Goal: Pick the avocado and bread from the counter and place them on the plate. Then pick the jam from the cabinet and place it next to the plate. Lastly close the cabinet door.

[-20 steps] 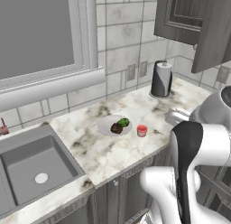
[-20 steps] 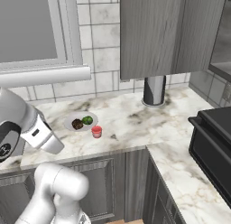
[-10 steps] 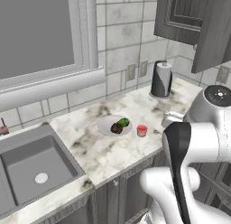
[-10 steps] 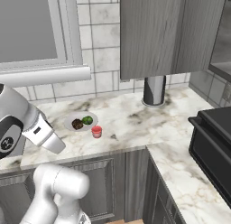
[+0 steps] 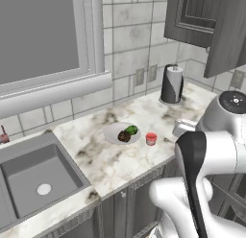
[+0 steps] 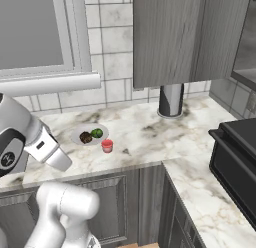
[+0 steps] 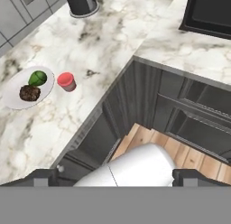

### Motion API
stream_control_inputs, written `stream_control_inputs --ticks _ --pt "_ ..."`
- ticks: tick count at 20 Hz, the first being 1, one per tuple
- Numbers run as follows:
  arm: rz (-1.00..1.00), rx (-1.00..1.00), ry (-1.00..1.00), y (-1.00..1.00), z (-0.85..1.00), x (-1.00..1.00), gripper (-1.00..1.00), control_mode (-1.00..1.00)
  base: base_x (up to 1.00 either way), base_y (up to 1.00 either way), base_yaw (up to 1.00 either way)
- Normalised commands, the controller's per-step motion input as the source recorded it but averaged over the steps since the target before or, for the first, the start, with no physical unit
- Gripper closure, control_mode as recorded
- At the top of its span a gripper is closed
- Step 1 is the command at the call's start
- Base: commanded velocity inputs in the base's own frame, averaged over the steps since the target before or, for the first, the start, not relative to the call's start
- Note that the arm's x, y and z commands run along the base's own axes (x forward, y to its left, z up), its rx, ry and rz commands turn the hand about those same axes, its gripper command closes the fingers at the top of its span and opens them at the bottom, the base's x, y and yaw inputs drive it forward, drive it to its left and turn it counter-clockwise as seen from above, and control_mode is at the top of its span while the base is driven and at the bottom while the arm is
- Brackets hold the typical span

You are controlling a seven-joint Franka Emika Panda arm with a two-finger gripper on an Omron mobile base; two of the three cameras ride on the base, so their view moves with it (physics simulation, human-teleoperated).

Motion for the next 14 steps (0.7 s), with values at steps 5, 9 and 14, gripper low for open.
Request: stream_control_inputs --ticks 5,9,14 --pt "0.0 0.0 0.0 -0.01 0.0 -0.03 -1.0 1.0 -0.19 -0.04 0.0" --pt "0.0 0.0 0.0 0.0 0.0 0.0 -1.0 1.0 -0.44 -0.16 0.0" --pt "0.0 0.0 0.0 0.0 0.0 0.0 -1.0 1.0 -0.32 -0.06 -0.05"
